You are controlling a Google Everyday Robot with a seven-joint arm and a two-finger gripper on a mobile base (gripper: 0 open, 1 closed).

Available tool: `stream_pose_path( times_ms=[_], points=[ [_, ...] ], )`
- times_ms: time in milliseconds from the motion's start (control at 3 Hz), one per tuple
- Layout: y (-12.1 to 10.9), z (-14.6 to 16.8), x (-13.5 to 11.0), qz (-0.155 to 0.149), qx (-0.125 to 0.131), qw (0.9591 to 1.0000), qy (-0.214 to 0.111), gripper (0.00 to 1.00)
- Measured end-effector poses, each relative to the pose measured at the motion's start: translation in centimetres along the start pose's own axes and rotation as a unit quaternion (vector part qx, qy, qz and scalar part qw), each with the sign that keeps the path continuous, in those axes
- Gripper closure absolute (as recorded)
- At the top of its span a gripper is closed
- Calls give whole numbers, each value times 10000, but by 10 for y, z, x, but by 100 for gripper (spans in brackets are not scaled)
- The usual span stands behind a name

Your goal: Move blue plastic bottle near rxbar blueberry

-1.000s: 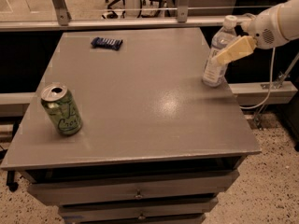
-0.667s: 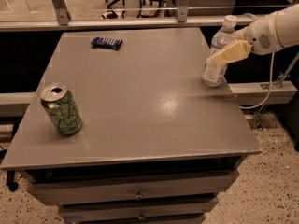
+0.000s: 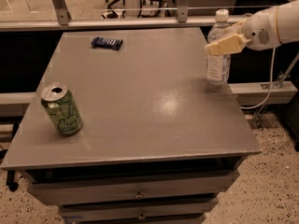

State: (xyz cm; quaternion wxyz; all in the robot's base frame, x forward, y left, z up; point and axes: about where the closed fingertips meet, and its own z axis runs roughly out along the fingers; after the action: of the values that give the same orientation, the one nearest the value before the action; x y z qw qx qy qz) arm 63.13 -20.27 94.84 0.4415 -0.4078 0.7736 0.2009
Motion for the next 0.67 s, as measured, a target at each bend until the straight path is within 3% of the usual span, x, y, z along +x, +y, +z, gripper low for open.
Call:
stream_pose_path(
  times_ms=[333,667],
  points=[
    [1,8,-38,-277,-128,9989,-361,88],
    [0,8,-43,-310,-120,9986,-401,100]
  ],
)
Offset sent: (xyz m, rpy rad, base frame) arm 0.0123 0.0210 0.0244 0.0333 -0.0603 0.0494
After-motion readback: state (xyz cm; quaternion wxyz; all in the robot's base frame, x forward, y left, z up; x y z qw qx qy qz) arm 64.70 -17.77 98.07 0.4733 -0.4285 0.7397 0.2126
